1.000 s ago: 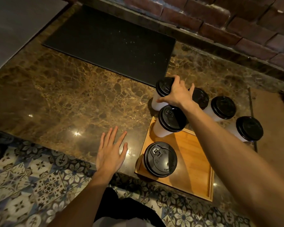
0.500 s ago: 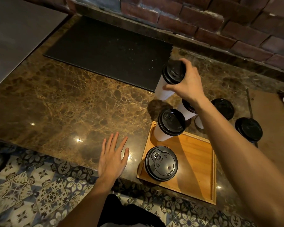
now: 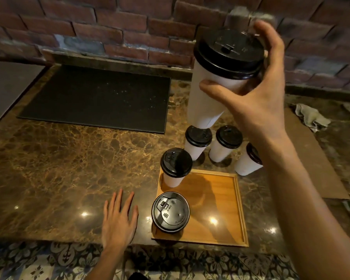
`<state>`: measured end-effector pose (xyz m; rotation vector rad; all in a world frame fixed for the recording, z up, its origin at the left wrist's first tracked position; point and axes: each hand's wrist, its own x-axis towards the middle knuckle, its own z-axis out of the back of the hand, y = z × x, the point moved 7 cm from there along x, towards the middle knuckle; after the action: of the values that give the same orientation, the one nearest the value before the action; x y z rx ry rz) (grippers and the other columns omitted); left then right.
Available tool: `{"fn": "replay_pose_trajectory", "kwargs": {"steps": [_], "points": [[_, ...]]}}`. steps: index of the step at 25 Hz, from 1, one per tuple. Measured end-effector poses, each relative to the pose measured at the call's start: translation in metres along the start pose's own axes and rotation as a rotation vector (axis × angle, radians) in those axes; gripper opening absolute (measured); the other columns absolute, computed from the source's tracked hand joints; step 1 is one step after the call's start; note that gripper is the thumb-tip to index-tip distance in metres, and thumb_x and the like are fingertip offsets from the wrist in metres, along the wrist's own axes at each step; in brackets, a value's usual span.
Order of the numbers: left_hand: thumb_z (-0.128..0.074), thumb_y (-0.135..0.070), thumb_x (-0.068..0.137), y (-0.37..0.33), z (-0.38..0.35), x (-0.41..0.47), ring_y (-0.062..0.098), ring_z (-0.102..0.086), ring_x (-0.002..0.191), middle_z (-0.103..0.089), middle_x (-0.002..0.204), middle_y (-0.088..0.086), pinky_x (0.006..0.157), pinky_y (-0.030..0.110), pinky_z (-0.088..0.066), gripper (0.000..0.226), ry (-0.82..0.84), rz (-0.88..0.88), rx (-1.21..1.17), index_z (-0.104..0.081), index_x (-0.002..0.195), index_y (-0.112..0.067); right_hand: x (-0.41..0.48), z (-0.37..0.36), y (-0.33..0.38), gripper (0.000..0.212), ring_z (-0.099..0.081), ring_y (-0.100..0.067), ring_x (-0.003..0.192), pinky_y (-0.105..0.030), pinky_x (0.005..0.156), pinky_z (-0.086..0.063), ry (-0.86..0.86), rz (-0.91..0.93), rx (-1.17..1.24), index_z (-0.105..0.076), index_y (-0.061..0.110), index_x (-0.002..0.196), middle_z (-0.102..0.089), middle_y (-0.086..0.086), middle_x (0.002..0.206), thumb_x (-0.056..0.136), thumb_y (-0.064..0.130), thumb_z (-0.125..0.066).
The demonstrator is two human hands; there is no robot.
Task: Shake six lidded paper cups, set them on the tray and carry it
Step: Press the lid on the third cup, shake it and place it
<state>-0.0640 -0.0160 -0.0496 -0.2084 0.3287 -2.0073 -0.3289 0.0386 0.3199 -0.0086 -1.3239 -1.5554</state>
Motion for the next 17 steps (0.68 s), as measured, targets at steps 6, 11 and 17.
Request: {"fn": "replay_pose_trajectory", "kwargs": {"steps": [6,11,17], "points": [[-0.031,-0.045,0.097,-0.002,-0.001,-0.001,0.023,-0.02,0.145,-0.029,0.154,0.008,0.118,0.042,-0.008,0.052,0.005,0.014,-0.03,-0.043,0.142,-0.023,-0.056,0.06,0.028,0.101,-0.046,-0.003,0.13,-0.024,0.106,-0.043,-0.038,-0.031,0.056,-0.027,0.005,0.147,-0.043,0.013,0.138,0.069,0.035,-0.083],[-0.043,-0.035,0.098,-0.002,-0.002,0.0,0.026,-0.023,0.143,-0.032,0.153,0.01,0.117,0.045,-0.012,0.045,-0.016,0.01,-0.025,-0.046,0.141,-0.022,-0.12,0.077,0.024,0.093,-0.049,0.003,0.126,-0.014,0.097,-0.045,-0.061,-0.128,0.113,-0.035,0.024,0.142,-0.049,0.032,0.129,0.064,0.041,-0.082],[-0.034,-0.041,0.1,0.001,-0.004,0.0,0.023,-0.017,0.145,-0.027,0.156,0.007,0.118,0.042,-0.006,0.047,0.046,0.03,-0.054,-0.042,0.143,-0.024,-0.166,0.068,0.01,0.088,-0.05,0.009,0.121,-0.007,0.091,-0.045,-0.075,-0.253,0.136,-0.038,0.04,0.134,-0.049,0.038,0.125,0.059,0.045,-0.083]]}}
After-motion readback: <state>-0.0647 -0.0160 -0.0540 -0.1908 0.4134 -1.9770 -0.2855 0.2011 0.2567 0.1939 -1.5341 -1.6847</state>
